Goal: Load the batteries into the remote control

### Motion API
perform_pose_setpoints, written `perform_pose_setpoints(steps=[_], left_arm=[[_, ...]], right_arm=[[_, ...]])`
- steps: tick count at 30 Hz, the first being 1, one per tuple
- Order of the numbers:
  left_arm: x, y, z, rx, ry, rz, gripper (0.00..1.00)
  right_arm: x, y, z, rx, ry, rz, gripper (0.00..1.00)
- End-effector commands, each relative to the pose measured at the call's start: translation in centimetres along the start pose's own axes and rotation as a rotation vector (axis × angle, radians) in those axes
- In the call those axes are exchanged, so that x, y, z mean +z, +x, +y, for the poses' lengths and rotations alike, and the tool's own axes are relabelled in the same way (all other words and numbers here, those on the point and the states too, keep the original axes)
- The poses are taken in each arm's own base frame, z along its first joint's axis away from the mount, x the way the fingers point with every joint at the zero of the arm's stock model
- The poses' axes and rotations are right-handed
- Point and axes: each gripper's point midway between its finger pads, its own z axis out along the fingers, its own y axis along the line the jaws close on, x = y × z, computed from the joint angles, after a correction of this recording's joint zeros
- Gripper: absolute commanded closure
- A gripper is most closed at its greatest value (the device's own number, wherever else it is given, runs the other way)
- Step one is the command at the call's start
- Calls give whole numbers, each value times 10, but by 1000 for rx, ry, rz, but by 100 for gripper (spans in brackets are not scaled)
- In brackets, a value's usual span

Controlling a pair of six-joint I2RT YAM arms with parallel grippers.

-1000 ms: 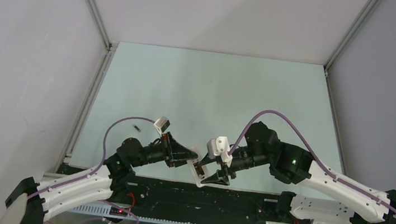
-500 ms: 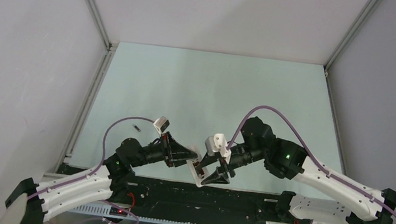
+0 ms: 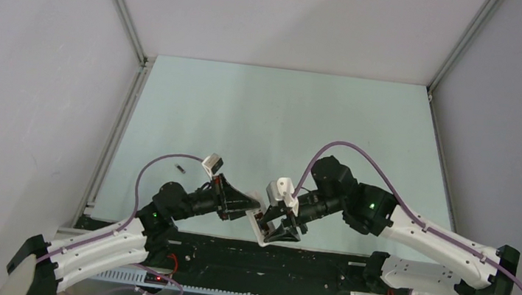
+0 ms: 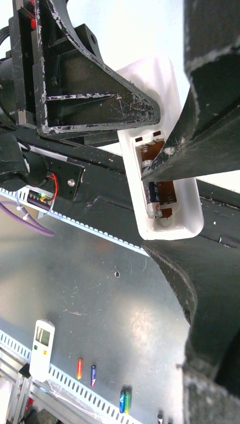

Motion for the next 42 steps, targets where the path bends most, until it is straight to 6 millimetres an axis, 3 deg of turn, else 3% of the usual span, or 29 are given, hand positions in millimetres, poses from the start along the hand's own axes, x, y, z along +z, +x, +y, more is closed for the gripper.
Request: perform_pose_setpoints(steps=[1, 42], left_arm=[[1, 0, -32, 19, 87, -2, 100], [3, 1, -40, 39, 103, -2, 100]], right_arm=[[-1, -6, -5, -25, 20, -24, 50], [5, 16, -19, 58, 6, 7, 71]])
